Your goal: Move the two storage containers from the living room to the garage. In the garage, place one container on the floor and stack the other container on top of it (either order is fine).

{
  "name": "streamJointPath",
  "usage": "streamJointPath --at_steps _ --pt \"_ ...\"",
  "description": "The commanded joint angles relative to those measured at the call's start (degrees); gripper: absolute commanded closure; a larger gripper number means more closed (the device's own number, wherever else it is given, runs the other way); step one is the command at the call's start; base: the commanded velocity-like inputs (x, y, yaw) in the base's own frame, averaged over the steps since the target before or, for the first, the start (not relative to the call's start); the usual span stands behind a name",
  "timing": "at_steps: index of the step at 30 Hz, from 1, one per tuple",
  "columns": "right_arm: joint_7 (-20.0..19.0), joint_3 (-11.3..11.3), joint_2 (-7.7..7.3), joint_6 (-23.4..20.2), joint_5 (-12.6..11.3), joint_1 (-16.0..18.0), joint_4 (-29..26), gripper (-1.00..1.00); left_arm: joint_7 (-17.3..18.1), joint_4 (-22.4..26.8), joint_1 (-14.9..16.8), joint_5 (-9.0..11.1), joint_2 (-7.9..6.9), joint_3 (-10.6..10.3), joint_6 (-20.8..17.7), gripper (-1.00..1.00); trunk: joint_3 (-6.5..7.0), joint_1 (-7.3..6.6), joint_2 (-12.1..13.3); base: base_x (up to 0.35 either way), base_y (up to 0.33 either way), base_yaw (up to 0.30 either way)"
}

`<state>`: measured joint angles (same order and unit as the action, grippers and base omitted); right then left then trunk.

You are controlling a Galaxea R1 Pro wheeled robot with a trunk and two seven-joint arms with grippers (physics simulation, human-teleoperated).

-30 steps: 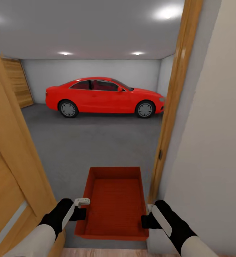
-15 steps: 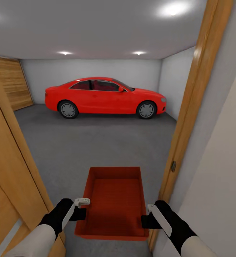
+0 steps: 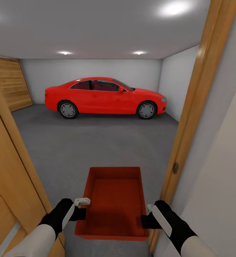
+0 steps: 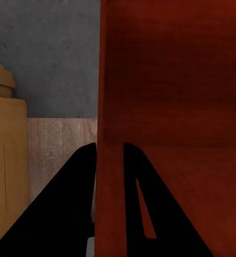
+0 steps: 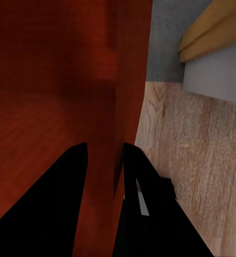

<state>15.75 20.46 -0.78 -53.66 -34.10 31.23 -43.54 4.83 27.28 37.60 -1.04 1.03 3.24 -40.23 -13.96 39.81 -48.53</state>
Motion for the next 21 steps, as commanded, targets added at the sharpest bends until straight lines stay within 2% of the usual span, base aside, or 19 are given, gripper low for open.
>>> streamJointPath --at_steps 1,21 --pt "0.25 0.19 -0.01 0.04 -0.61 0.06 -0.14 1.0 0.62 -0.03 0.02 -0.54 0.12 0.67 -0.29 1.0 -0.08 0.03 -0.06 0.266 0.075 0.0" --pt "0.25 0.19 -0.01 0.04 -0.61 0.06 -0.14 1.0 0.62 -0.03 0.03 -0.54 0.12 0.63 -0.29 1.0 -0.08 0.03 -0.06 0.311 0.102 0.0"
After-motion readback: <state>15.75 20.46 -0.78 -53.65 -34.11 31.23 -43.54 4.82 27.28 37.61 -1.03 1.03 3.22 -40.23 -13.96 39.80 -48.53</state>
